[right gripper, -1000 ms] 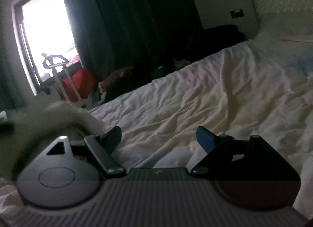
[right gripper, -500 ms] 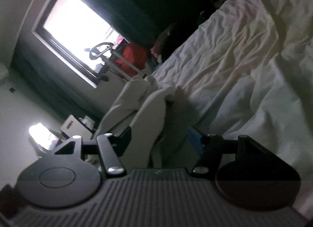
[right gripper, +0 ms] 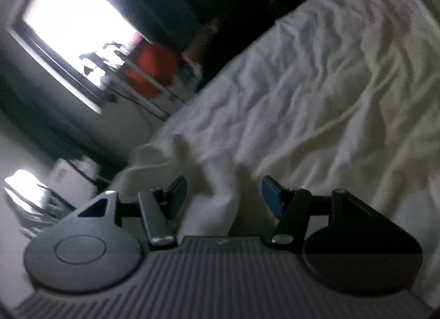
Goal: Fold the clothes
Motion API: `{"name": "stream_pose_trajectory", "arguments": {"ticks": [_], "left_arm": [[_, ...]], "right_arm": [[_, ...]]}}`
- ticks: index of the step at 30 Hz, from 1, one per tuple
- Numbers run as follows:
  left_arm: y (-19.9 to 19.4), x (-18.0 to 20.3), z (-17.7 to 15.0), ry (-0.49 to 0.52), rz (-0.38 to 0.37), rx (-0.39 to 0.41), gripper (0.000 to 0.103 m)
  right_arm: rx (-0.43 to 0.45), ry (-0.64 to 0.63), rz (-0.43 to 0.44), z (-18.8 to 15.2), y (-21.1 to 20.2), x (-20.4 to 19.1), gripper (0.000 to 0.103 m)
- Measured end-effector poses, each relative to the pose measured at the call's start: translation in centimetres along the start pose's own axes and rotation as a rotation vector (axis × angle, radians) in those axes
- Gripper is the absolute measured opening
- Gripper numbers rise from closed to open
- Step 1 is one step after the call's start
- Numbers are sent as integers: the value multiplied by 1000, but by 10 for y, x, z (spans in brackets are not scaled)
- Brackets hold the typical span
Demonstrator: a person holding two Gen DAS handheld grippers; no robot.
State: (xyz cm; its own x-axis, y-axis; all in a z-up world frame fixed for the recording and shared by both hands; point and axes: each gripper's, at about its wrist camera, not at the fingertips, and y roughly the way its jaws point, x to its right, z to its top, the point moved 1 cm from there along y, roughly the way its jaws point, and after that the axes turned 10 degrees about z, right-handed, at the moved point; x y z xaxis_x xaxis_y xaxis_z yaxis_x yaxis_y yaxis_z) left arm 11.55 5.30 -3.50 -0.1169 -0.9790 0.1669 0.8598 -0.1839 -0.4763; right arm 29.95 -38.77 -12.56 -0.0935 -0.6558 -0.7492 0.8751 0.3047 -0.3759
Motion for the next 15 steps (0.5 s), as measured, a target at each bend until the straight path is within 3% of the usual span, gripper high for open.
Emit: {"name": "stream_pose_trajectory", "arguments": {"ticks": [5, 8, 10, 12, 15], "left_arm": [[26, -21, 2, -70, 14, -44, 72], [42, -30, 3, -105, 21, -68, 72], [54, -34, 3, -127, 28, -88, 72], [67, -32, 2, -147, 38, -112, 70], [68, -30, 1, -161, 14, -113, 70]], "right_arm": [[-111, -4, 16, -3, 64, 7, 59], [-141, -18, 39, -9, 90, 2, 38], [-138, 3, 53, -10, 98, -1, 30], [-127, -61, 13, -8, 99, -10, 10], [-43, -142, -19, 2, 81, -30, 8]]}}
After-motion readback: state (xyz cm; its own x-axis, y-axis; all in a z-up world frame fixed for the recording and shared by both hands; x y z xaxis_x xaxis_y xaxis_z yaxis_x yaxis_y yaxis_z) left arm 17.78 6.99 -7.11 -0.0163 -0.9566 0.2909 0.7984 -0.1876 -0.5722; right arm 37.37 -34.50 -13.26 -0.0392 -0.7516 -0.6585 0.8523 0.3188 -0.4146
